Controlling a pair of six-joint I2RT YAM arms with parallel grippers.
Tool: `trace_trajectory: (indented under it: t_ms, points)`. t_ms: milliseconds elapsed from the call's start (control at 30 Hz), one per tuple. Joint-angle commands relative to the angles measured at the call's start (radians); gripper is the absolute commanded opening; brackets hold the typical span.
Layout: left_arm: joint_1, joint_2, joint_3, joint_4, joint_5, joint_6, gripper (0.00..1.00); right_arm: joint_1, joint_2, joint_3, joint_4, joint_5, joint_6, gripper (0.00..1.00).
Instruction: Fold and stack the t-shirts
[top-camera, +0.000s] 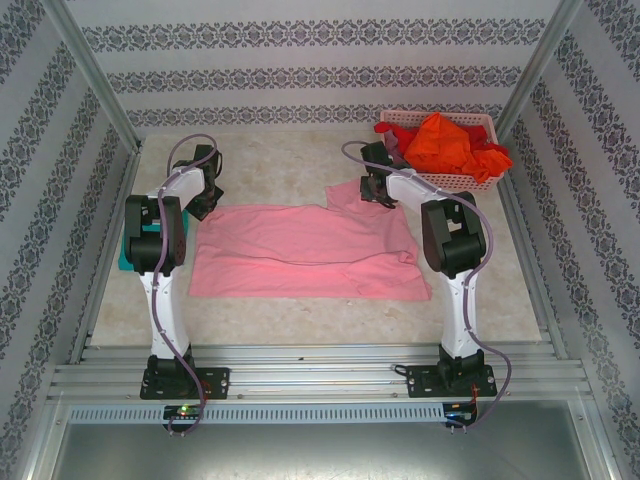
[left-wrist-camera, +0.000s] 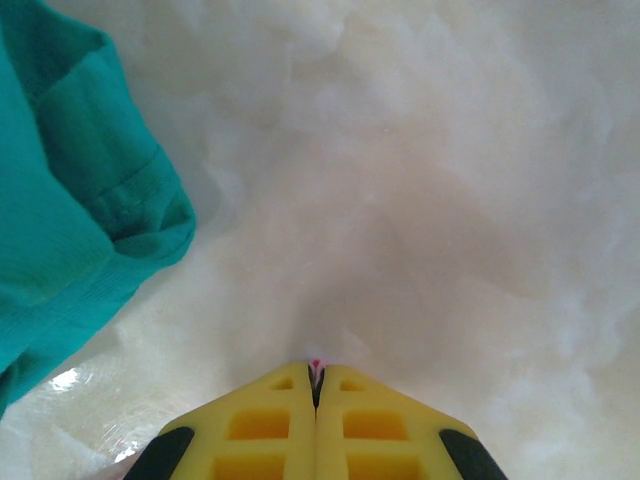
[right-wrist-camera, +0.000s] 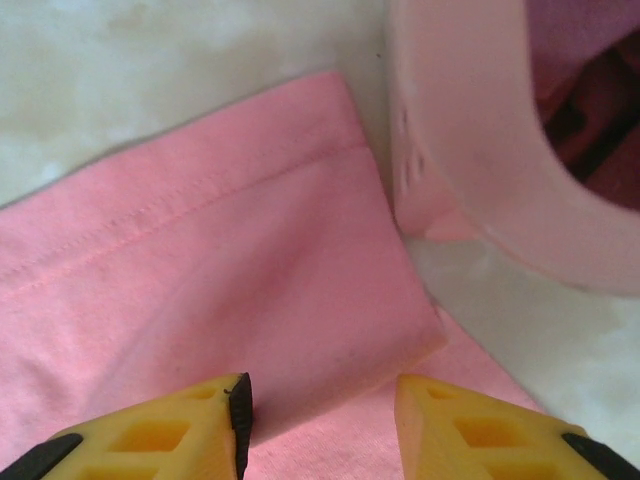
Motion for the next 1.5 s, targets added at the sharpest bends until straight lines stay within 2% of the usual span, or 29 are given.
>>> trace_trajectory:
  t_ms: [0, 233, 567, 767, 867, 933, 1033, 1233, 1333, 1467]
  points:
    - [0.009, -0.014, -0.021, -0.002, 0.027, 0.019, 0.00, -0.004, -0.003, -0.013, -0.035, 0.027, 0.018, 0.42]
    - [0.009, -0.015, -0.029, 0.009, 0.036, 0.016, 0.00, -0.017, 0.035, 0.030, -0.089, 0.003, 0.030, 0.42]
    - [0.009, -0.021, -0.042, 0.026, 0.052, 0.010, 0.00, -0.006, 0.100, 0.138, -0.193, -0.003, -0.025, 0.36]
    - [0.010, -0.022, -0.046, 0.036, 0.057, 0.011, 0.00, -0.002, 0.163, 0.267, -0.323, -0.090, -0.076, 0.31]
    - [0.012, -0.023, -0.048, 0.040, 0.062, 0.011, 0.00, -0.004, 0.175, 0.311, -0.372, -0.121, -0.052, 0.32]
    - [0.012, -0.025, -0.050, 0.043, 0.062, 0.011, 0.00, -0.005, 0.145, 0.276, -0.315, -0.154, -0.034, 0.38]
    - [0.015, -0.026, -0.053, 0.052, 0.066, 0.014, 0.00, -0.005, 0.084, 0.218, -0.227, -0.181, -0.017, 0.41]
    - [0.015, -0.030, -0.056, 0.055, 0.070, 0.019, 0.00, -0.006, -0.053, 0.060, -0.085, -0.058, 0.007, 0.44]
    - [0.016, -0.032, -0.065, 0.061, 0.073, 0.018, 0.00, -0.016, -0.079, 0.002, -0.064, -0.025, 0.021, 0.39]
    - [0.016, -0.033, -0.068, 0.066, 0.078, 0.016, 0.00, -0.028, -0.034, 0.032, -0.118, -0.040, 0.032, 0.30]
